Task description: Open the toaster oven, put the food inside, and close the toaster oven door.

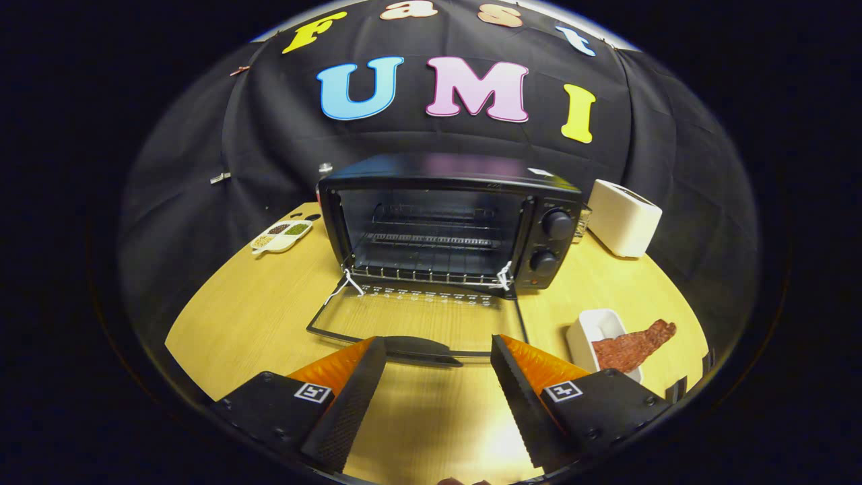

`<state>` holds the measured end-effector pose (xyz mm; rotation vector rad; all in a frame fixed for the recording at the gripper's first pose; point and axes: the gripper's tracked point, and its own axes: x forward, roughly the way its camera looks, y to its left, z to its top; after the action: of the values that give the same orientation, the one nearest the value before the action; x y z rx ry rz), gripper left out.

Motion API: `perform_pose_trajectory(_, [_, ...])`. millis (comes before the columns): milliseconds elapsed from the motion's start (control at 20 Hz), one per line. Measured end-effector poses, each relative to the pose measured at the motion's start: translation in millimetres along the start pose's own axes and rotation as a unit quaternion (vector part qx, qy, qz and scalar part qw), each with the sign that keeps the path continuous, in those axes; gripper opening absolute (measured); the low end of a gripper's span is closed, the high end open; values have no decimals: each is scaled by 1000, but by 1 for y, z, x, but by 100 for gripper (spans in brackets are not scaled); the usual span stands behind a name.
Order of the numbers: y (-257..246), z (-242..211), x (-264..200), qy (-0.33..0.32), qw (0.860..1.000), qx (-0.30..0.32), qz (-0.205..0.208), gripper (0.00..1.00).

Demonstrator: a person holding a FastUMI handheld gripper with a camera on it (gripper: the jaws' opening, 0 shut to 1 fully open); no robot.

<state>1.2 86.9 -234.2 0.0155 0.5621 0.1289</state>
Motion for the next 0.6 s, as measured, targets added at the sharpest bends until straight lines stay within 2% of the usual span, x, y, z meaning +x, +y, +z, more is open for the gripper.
perform_pose_trajectory(300, [-84, 49, -54, -41, 999, -19, -23, 98])
perform_pose_trajectory(400, [-114, 61, -63, -45, 998, -5, -40, 98])
perform_pose_trajectory(600, [-156, 78, -64, -37, 998, 9, -43, 98])
